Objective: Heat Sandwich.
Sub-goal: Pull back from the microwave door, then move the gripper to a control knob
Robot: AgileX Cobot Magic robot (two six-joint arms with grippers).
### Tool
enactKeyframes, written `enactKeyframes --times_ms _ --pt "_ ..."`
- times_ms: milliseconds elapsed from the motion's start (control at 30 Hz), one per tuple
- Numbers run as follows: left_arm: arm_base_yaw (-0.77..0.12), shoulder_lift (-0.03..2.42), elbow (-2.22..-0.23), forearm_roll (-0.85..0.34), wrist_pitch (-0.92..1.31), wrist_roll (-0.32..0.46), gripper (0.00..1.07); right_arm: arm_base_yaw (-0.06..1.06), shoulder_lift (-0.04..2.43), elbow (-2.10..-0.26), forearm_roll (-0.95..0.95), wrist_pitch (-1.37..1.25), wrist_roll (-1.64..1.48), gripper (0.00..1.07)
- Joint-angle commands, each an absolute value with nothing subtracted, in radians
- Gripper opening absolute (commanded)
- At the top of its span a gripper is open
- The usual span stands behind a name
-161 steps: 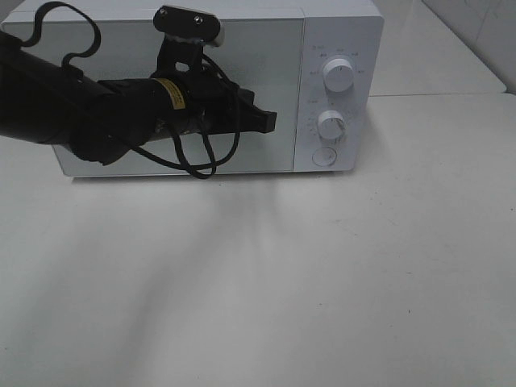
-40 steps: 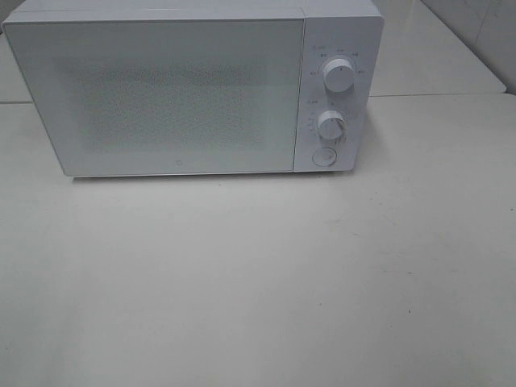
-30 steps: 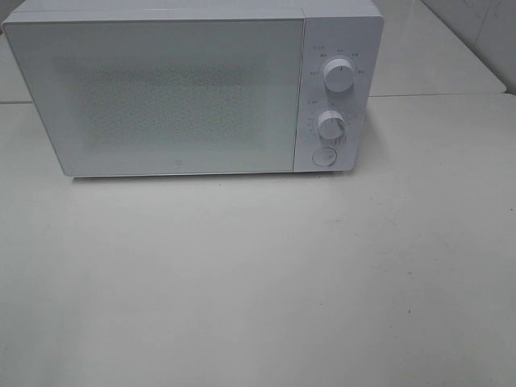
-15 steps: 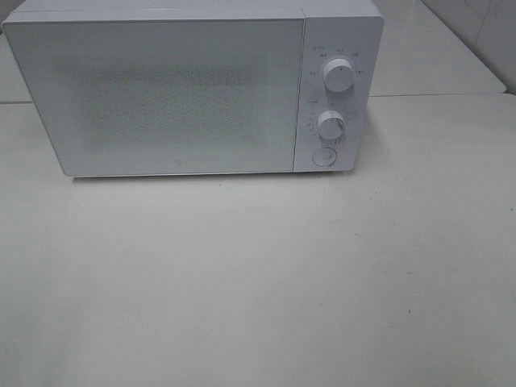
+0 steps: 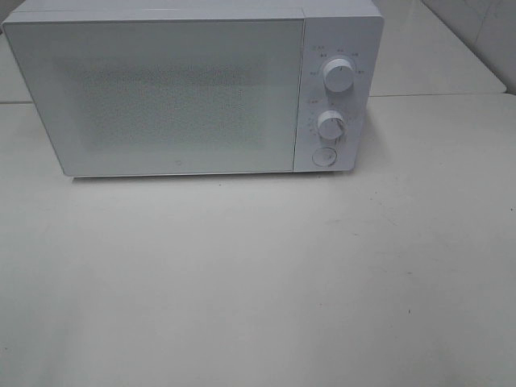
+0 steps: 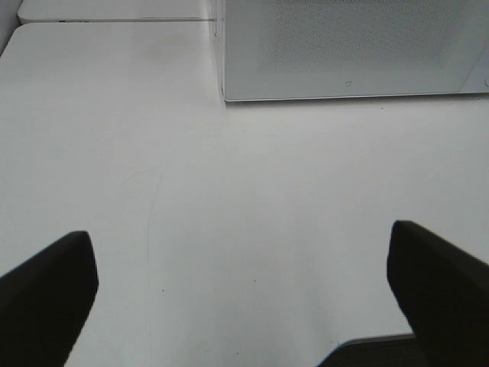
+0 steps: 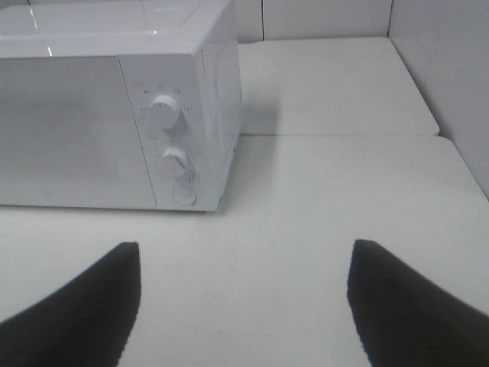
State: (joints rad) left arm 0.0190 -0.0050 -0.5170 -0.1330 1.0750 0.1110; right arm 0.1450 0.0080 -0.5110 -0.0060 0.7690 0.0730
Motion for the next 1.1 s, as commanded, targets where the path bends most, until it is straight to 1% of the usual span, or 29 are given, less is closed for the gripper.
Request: enactKeyframes --times_ms 33,200,300,367,633,833,967,1100 --pt "0.023 -0.029 -0.516 -0.141 1.071 0.105 0.97 0.142 0.066 -0.492 -0.014 0.687 0.073 0.74" --pt "0.023 -0.029 -0.516 -0.141 1.071 0.105 0.97 0.142 0.159 -0.471 -0.014 0.615 0.073 0.74" --pt "0.023 -0.029 -0.516 -0.141 1.071 0.105 0.97 0.142 0.281 -0.459 -0.014 0.542 0.077 0.74" --pt "0.023 -0.029 -0.516 -0.141 1.071 0.105 0.97 0.142 0.306 -0.458 -0.014 0.523 0.077 0.74" --pt "0.023 -0.029 -0.516 -0.141 1.071 0.105 0.97 0.142 0.571 -0.454 -0.014 0.292 0.077 0.74" --pt "0.023 -0.029 -0.516 -0.141 1.071 0.105 0.97 0.142 0.708 -0.454 -0.014 0.152 0.077 0.74" --pt "0.023 -0.029 -0.516 -0.141 1.071 0.105 0.97 0.142 0.853 -0.455 -0.014 -0.009 0.077 0.74" --pt "0.023 -0.029 -0.516 -0.141 1.071 0.105 0.97 0.142 0.921 -0.455 -0.014 -0.072 0.076 0.74"
